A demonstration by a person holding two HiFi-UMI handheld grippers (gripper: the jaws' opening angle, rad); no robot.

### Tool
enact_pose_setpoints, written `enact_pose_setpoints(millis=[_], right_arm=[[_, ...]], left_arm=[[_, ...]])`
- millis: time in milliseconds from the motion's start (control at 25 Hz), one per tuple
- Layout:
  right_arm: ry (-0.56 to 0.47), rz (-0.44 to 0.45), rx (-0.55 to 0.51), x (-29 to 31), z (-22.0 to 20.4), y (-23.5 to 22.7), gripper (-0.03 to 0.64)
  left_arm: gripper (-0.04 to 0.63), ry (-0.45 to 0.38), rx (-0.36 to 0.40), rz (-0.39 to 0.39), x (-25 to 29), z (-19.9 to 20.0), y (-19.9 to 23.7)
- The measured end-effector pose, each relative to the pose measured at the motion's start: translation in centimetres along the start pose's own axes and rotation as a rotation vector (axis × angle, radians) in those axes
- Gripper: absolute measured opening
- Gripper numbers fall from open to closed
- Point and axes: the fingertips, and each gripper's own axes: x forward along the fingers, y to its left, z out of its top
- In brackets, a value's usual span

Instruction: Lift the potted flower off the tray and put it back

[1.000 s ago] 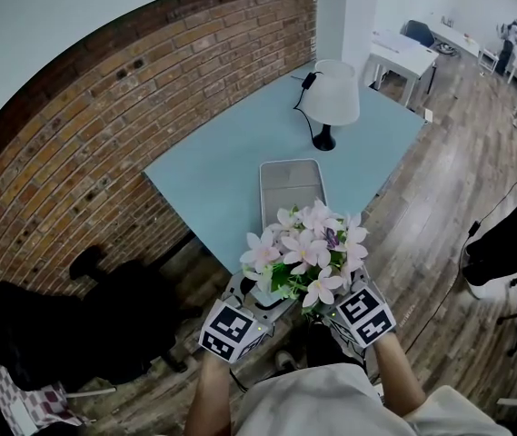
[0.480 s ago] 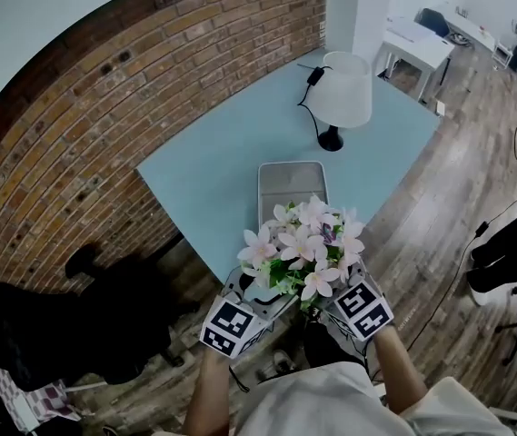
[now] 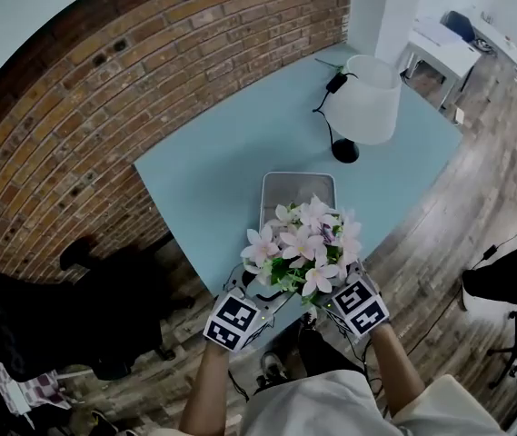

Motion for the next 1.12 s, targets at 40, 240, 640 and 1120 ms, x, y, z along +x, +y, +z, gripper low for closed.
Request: enact_pose_setpoints(millis=[40,240,640,1120], right_arm=[[0.003,0.008,0.004,0.6,-0.3,-0.5,0.433],[0.015,0.049,0.009,3.8,-1.0,-3.0,0.433],[0.052,0.139,-0.009,10.0,-3.2,-6.0,0.433],[0.086,0.162,-0.056,13.3,-5.1,-7.2,0.434]], left_arm=[[0.35,0.006,0.0,0.005,0.6,-0.3,0.4],[0.348,0.012,0.004,0.049,3.2,-1.3,3.1],[0.347,0.057,-0.075,0.112,7.4,-5.2,7.4],[0.347,0.113,-0.129,0.144,9.8,-8.3,9.1]])
